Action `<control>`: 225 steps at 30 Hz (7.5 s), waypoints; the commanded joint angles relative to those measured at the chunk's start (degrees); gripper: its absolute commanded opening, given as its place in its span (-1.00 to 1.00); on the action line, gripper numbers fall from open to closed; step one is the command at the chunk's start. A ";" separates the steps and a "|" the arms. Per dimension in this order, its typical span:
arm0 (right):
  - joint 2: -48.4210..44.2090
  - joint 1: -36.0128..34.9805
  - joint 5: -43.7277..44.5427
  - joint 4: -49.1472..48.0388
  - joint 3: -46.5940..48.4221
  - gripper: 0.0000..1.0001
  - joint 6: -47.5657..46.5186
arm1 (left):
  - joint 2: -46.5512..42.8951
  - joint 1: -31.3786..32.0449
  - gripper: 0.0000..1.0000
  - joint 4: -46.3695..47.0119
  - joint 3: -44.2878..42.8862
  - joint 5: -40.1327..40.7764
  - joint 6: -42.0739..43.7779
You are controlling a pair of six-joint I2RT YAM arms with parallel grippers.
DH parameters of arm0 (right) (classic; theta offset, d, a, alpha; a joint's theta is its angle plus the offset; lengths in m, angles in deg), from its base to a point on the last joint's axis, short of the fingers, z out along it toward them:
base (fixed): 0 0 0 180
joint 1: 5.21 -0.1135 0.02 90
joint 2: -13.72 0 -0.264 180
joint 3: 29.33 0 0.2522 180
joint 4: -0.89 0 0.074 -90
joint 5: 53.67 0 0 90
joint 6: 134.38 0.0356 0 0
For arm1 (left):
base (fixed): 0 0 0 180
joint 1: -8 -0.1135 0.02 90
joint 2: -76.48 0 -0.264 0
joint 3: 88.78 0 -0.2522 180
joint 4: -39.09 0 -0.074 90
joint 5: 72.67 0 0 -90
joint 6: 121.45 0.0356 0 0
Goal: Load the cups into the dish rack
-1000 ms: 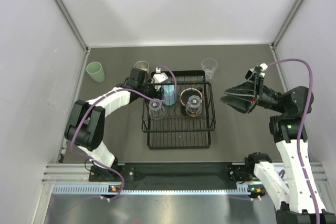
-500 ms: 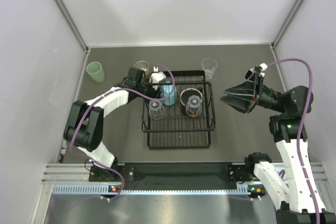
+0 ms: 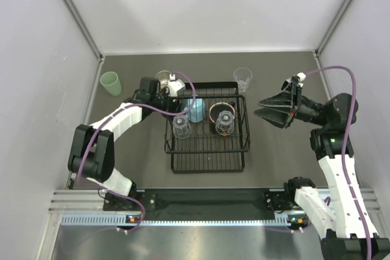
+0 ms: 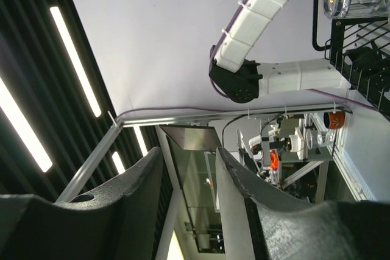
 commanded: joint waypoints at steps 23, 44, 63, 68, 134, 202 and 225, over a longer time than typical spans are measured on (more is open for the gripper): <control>1.05 1.12 -2.12 -1.04 -0.89 -0.21 -2.70 | -17.20 -14.11 0.12 15.76 3.28 -2.81 -19.74; 3.42 6.48 -0.54 0.97 -1.25 -0.21 -6.21 | -5.08 -19.92 0.04 16.30 -10.51 21.69 -34.60; 10.18 10.26 10.78 42.25 12.43 -0.23 -48.19 | 12.58 -18.61 -0.06 3.21 -24.85 26.54 -49.46; 19.41 10.26 23.70 73.11 27.30 -0.19 -78.05 | 15.84 -17.64 -0.06 3.29 -26.43 25.22 -52.44; 26.80 6.92 30.49 77.71 41.38 -0.10 -86.03 | 24.90 -32.31 -1.00 -17.44 -37.85 41.75 -54.91; 41.74 -37.64 24.52 19.17 60.37 0.54 -53.68 | -31.71 1.26 -1.00 48.12 -4.63 -4.84 -99.21; 44.55 -37.47 29.96 22.51 63.26 -1.00 -56.84 | -38.62 2.32 0.78 28.55 -3.41 4.99 -88.49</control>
